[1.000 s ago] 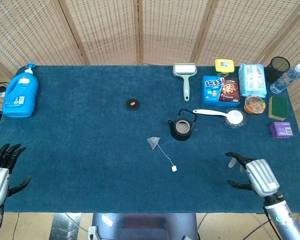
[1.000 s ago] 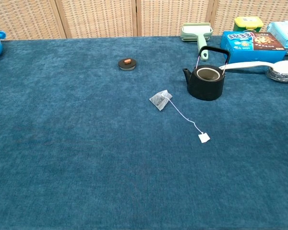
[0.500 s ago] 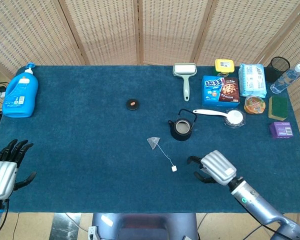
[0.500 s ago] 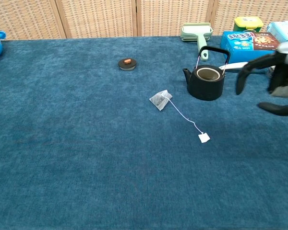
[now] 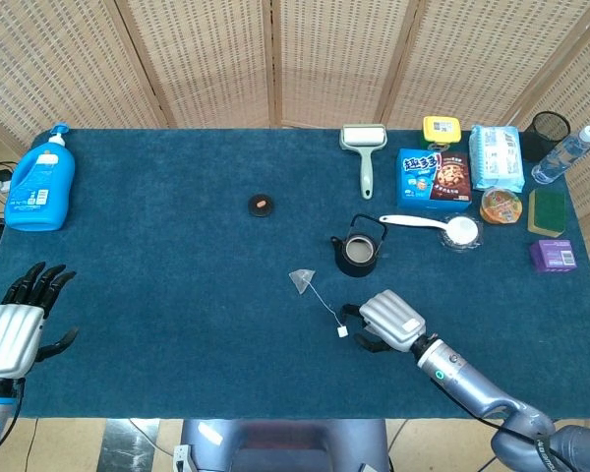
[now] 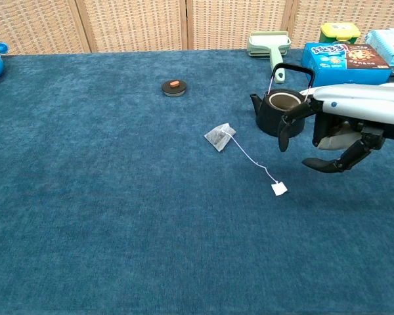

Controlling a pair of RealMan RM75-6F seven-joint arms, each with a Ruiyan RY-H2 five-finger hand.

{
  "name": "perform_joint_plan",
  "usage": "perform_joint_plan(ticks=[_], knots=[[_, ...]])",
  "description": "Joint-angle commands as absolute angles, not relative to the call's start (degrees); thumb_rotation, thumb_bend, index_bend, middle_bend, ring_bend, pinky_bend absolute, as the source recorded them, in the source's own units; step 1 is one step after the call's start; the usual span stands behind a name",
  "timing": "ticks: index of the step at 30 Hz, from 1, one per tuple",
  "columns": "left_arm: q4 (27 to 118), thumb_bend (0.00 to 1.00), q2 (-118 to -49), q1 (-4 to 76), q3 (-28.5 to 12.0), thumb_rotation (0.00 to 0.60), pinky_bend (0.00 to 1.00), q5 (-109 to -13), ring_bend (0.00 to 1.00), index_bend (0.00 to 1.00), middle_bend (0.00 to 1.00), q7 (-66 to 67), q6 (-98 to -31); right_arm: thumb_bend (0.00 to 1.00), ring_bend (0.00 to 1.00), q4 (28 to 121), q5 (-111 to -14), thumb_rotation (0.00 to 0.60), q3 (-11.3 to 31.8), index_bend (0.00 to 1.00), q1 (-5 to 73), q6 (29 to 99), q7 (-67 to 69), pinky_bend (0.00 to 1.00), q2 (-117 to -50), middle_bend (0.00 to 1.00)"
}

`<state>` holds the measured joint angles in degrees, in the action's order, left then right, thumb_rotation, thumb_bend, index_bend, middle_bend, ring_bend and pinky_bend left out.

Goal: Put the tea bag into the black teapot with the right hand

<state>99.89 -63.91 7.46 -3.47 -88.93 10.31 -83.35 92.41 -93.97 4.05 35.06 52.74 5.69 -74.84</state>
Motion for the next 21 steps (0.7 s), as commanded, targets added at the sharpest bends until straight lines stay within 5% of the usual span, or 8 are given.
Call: perform_joint_plan(ticks=[1,21], knots=[[99.82,0.29,-63.87,7.72,-3.61,0.600,0.14,-88.77,0.03,0.14,0.12,10.37,-83.17,0.46,1.00,92.04,-92.49,0.600,3.96,0.40,35.50,52.19,3.27,1.00,-75.88,1.00],[100.07,0.29,-63.46,8.32,-3.68,0.600,0.14,-89.22,0.03,0.14,0.12,10.17,-84.16,0.38,1.00,90.02,-85.31,0.600,3.80,0.44,38.36,48.07,-4.37,1.00,-82.14,1.00]])
